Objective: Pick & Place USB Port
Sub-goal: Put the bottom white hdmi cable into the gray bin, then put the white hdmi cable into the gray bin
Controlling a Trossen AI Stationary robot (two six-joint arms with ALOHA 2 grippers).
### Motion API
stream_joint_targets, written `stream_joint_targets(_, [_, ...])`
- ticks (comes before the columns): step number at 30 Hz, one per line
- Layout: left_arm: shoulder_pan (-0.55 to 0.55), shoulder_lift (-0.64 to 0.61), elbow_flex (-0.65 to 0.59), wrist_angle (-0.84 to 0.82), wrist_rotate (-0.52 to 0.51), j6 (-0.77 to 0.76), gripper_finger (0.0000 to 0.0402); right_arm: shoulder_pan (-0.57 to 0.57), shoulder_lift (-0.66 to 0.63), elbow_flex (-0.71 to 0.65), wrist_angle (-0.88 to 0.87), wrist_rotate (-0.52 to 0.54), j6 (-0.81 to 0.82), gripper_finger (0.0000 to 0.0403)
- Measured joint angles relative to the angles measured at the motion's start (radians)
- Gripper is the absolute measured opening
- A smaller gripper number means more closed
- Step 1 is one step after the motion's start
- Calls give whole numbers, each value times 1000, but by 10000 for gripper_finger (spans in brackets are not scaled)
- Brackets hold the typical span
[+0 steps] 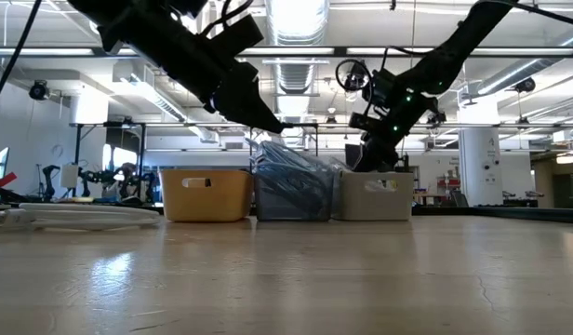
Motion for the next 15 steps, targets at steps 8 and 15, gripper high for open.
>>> stream_joint_targets(8, [5,0,0,-1,0,0,174,0,-8,0,-1,3,42,76])
stream_joint_targets(15, [5,0,0,-1,0,-1,174,1,-11,1,-5,29,90,120])
